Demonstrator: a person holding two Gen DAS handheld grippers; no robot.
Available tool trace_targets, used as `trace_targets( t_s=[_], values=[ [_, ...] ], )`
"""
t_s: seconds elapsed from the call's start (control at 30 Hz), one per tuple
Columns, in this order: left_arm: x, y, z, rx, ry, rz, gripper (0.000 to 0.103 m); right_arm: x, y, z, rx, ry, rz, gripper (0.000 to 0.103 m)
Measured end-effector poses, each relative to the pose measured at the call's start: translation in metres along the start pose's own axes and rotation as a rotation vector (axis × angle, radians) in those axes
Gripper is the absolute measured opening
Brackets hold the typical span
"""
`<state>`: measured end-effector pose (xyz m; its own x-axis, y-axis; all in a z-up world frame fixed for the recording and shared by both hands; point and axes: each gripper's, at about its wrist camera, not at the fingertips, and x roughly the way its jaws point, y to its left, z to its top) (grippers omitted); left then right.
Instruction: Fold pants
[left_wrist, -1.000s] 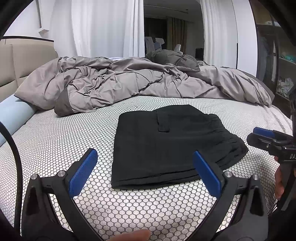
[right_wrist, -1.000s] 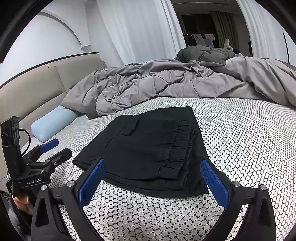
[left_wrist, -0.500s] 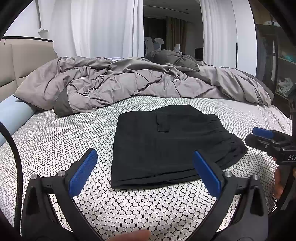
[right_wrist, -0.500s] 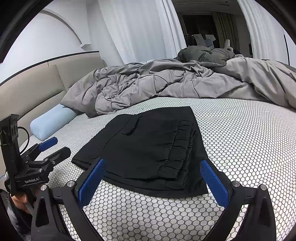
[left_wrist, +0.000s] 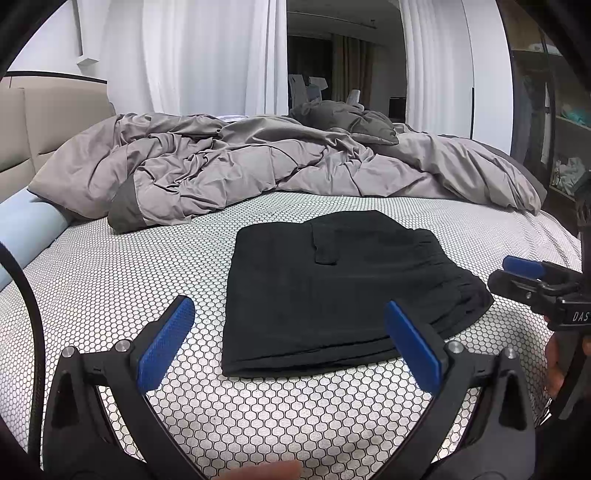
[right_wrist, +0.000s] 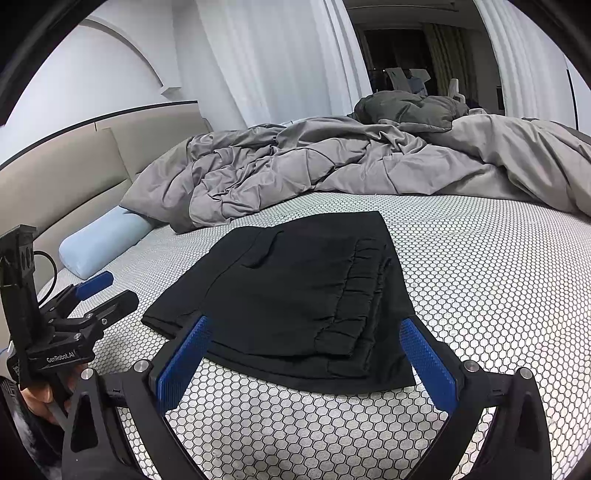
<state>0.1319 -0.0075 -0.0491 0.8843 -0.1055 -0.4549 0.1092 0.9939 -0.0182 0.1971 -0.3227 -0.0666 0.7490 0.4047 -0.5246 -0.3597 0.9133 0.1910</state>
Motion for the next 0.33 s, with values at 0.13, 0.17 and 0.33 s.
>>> trace_targets(
  t_s=[0.13,0.17,0.33],
  values=[
    [-0.0011,-0.002,0.0006,-0.003,-0.004,-0.002,0.102,0.0008,-0.0005,0.0002,-0.004,0.004,0.0,0.103],
    [-0.0013,-0.0028,0.0007,-0.002,-0.004,-0.001,0.102,0.0014,-0.0008,0.0006,-0.007,0.006,0.0,0.103],
    [-0.0021,-0.006,0.0008,-0.004,-0.005,0.003,0.102,0.0019,-0.0011,0.0009,-0.016,0.012,-0.002,0.103]
  ],
)
